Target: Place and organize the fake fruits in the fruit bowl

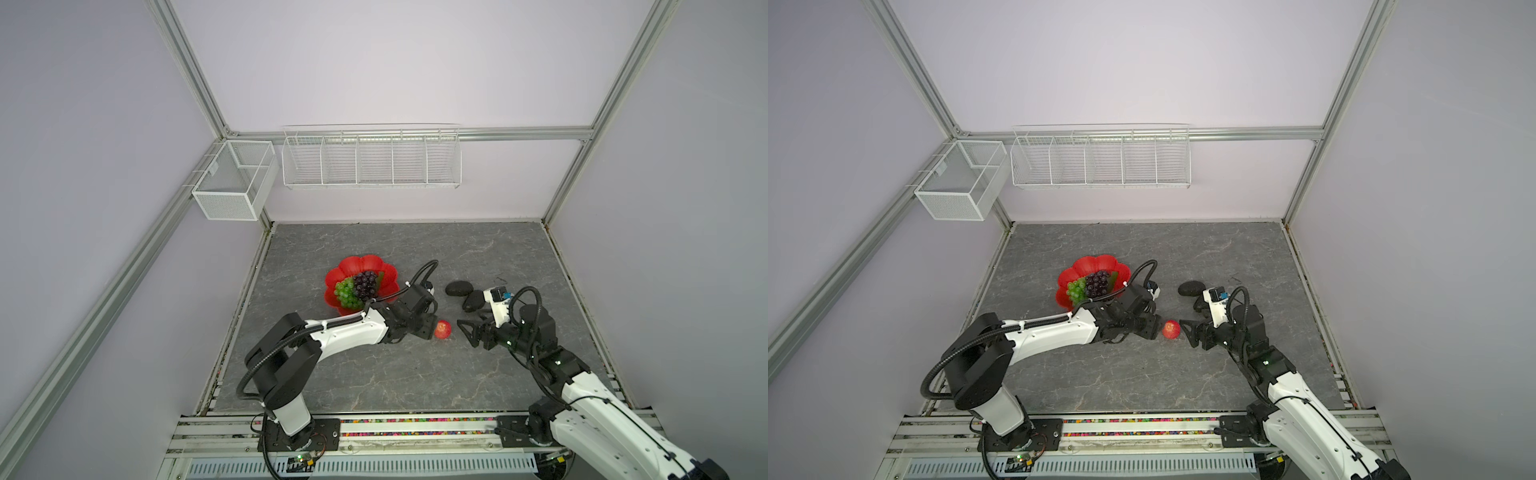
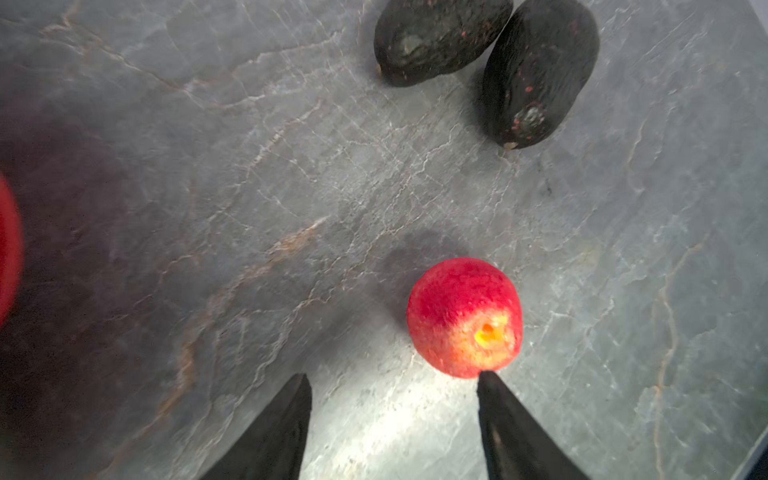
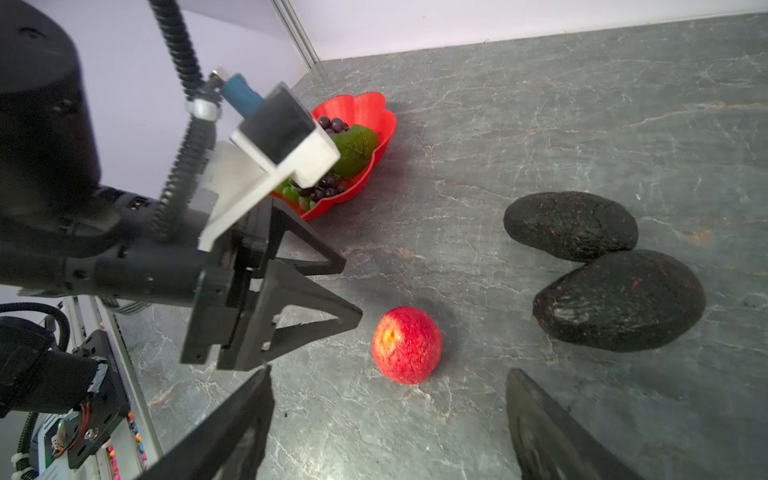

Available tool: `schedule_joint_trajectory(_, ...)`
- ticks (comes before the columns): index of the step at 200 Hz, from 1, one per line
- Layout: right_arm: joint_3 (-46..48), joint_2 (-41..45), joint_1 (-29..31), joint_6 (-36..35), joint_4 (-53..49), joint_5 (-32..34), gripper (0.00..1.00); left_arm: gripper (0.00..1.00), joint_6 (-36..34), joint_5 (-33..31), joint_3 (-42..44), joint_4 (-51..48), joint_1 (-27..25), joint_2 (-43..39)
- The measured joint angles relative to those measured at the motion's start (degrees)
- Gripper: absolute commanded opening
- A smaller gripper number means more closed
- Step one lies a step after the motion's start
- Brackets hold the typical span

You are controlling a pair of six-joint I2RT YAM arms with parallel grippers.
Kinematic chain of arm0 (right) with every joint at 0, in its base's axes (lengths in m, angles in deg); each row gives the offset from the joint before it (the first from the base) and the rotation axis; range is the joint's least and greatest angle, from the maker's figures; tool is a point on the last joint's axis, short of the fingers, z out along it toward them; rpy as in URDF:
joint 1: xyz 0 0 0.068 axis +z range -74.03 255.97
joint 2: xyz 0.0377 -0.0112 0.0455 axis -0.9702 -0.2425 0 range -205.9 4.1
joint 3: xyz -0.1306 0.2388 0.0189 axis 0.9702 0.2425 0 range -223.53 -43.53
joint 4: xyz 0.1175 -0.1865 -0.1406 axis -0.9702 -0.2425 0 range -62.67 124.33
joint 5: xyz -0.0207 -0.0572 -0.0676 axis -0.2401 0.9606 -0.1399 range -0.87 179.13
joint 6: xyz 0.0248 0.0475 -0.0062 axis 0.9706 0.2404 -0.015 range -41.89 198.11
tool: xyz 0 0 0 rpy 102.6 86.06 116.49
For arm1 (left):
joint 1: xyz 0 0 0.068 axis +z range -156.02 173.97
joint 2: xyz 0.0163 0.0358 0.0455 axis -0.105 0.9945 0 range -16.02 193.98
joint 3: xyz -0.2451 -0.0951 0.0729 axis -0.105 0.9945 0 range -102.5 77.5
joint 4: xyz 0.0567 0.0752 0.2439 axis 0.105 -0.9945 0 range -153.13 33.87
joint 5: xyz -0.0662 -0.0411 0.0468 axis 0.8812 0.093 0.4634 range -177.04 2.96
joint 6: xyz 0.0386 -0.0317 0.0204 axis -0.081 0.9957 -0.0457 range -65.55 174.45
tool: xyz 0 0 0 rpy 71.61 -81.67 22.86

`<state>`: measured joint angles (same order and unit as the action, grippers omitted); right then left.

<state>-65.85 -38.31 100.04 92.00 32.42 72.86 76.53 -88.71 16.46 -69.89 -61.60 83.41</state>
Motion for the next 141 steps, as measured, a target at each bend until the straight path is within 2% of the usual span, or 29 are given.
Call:
schedule_joint_trajectory(31,0.22,0.11,0.0,0.0,-0.13,0.37,0.89,0.65,0.22,0.0,-2.82,0.39,-0.68,4.55)
schedule_joint_trajectory(98,0.26,0.61,0.02,-0.17,-0.44,1.11,0.88,0.66,0.81,-1.46,-4.37,2.19,-4.2,5.86)
schedule_joint_trajectory(121,0.52,4.07,-0.15,0.02,-1.86,4.81,0.89,0.67,0.81,-0.94,-4.28,5.4,-4.63,5.79)
schedule_joint_trajectory(141,0.59,8.55,-1.53,1.25,-5.46,11.23,0.89,0.68,0.85,0.07,-4.63,7.72,-4.61,6.32)
